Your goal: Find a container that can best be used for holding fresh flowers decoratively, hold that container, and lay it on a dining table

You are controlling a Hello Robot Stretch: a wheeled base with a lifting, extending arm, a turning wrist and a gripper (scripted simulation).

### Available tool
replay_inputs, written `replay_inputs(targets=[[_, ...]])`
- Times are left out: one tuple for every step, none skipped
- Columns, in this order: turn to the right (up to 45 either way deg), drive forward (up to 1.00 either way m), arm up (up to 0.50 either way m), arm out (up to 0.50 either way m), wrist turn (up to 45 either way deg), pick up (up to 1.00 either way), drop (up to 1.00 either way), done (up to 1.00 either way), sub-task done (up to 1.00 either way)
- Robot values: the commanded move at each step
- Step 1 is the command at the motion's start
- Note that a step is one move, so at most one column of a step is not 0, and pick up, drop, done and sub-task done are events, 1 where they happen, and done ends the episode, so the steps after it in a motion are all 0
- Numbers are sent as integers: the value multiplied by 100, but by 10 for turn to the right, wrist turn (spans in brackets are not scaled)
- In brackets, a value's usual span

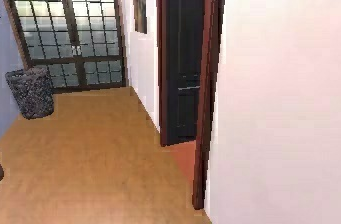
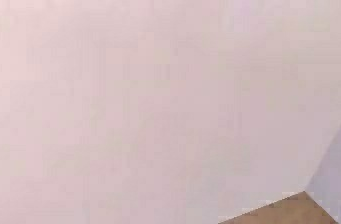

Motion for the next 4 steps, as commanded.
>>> replay_inputs(targets=[[-180,0,0,0,0,0,0,0,0],[0,100,0,0,0,0,0,0,0],[0,35,0,0,0,0,0,0,0],[450,0,0,0,0,0,0,0,0]])
